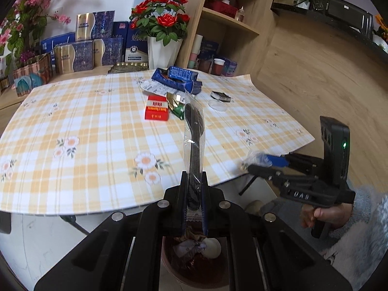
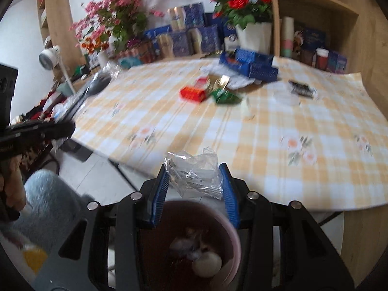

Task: Collect trash
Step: 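Carry the spoon to the bin with the left gripper while the right gripper drops the wrapper in, then lower the spoon into the bin and open the left gripper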

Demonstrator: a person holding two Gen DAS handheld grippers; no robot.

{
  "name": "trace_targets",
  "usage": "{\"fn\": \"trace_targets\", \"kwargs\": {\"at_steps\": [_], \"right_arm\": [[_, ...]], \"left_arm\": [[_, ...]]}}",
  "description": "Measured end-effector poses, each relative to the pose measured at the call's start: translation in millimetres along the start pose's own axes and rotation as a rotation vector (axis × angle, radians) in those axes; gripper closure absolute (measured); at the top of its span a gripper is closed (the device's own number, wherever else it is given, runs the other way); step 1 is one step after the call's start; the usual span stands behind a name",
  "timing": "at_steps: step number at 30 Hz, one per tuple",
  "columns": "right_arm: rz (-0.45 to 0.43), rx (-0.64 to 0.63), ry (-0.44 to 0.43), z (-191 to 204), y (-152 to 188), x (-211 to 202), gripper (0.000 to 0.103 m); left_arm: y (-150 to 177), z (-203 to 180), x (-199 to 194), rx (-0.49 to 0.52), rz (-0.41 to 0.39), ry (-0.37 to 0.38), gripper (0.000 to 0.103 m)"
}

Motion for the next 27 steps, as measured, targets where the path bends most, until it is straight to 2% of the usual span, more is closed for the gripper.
{"fn": "trace_targets", "kwargs": {"at_steps": [7,12,14,18,20,23,27], "right_arm": [[0.071,-0.003,-0.025,12.4,11.2,17.3,0.059],[0.091,0.031,-0.033,9.9,14.6,21.6,0.056],[0.079,0.052,-0.033,7.7,14.3,19.1,0.046],[0.039,0.067,-0.007,2.5,9.2,9.3,0.038],[0.008,0.081,0.013,-2.2,6.1,2.7,0.028],[-0.038,0.106,0.052,-11.4,1.2,-8.5,0.018],[-0.089,0.138,0.088,-23.7,-4.9,-23.1,0.013]], "left_arm": [[12.5,-1.9,-3.5,0.000,0.003,0.009,0.094],[15.9,-2.3,-4.2,0.005,0.004,0.015,0.094],[17.1,-3.1,-3.2,0.007,0.009,0.017,0.094],[18.9,-4.9,-1.2,0.018,0.014,0.021,0.094],[20.2,-7.5,1.3,0.035,0.019,0.023,0.094],[24.8,-10.8,8.0,0.067,0.033,0.019,0.094],[34.3,-12.6,18.1,0.104,0.038,0.019,0.094]]}}
Point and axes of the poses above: each gripper's, at about its wrist camera, not at the fingertips, and x roughly the way its jaws point, z to its left, y to its underside, the point moved 1 cm from there along x, roughly the way its jaws point, and after that the axes turned 5 degrees about z, right-handed, at the moved point
